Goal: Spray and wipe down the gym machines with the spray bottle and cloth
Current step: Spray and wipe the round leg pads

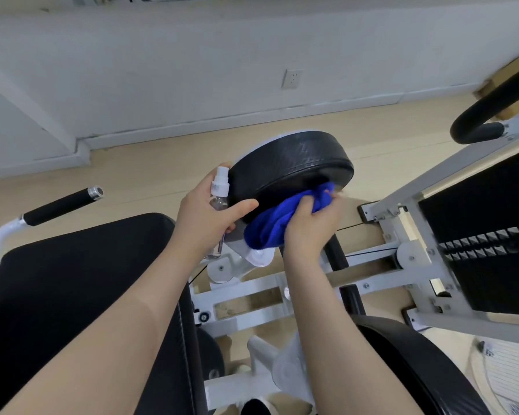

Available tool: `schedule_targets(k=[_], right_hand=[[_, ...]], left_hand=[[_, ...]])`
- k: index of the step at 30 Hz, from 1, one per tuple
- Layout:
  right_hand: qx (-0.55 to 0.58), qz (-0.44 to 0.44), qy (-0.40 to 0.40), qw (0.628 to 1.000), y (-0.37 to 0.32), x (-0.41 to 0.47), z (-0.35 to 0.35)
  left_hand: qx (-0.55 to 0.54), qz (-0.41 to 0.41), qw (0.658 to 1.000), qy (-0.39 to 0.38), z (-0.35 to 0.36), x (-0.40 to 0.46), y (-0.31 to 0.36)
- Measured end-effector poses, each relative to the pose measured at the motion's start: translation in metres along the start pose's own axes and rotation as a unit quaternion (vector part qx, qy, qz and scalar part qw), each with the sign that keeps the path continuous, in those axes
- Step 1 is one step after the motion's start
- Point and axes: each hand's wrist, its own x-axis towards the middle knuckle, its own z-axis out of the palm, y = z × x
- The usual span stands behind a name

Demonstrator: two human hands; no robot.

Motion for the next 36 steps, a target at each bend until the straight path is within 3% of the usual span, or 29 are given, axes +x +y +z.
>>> schedule_targets(k=[3,9,13,15,17,21,23,27,30,34,36], right_hand=[[-0.036,0.062,-0.071,0.995,0.013,-0.007,0.000],[0.081,0.052,0.075,0.992,-0.009,0.040,-0.014],[0.046,0.275,0.002,0.960,0.039,0.035,0.007],[0.062,0.309,-0.030,0.948,0.050,0.032,0.010],[0.091,0.261,-0.017,0.961,0.038,0.035,0.003],[0.185,0.070,0.059,0.978,-0.007,0.052,-0.021],[0.172,0.076,0.066,0.980,0.001,0.061,-0.014],[0.033,0.247,-0.013,0.968,0.059,0.053,0.013],[0.066,0.288,-0.018,0.955,0.064,0.043,0.015],[0.214,0.133,0.054,0.966,0.004,0.039,-0.012],[0.207,0.050,0.078,0.974,-0.020,0.031,-0.016]], left_hand=[[0.011,0.001,1.000,0.006,0.000,-0.006,0.003],[0.024,-0.007,1.000,-0.014,-0.004,-0.004,0.010],[0.012,0.003,1.000,-0.006,-0.002,-0.005,0.004],[0.009,0.005,1.000,-0.002,-0.001,-0.005,0.003],[0.007,0.007,1.000,-0.002,-0.001,-0.004,0.003],[0.019,0.008,1.000,0.002,0.000,0.000,0.005],[0.018,0.009,1.000,0.014,0.001,0.000,0.004],[0.018,0.007,1.000,0.022,0.003,-0.003,-0.001],[0.021,0.001,1.000,0.019,0.002,0.001,-0.001],[0.021,-0.003,1.000,0.004,0.001,0.006,0.001],[0.024,-0.004,1.000,-0.002,0.001,0.009,0.002]])
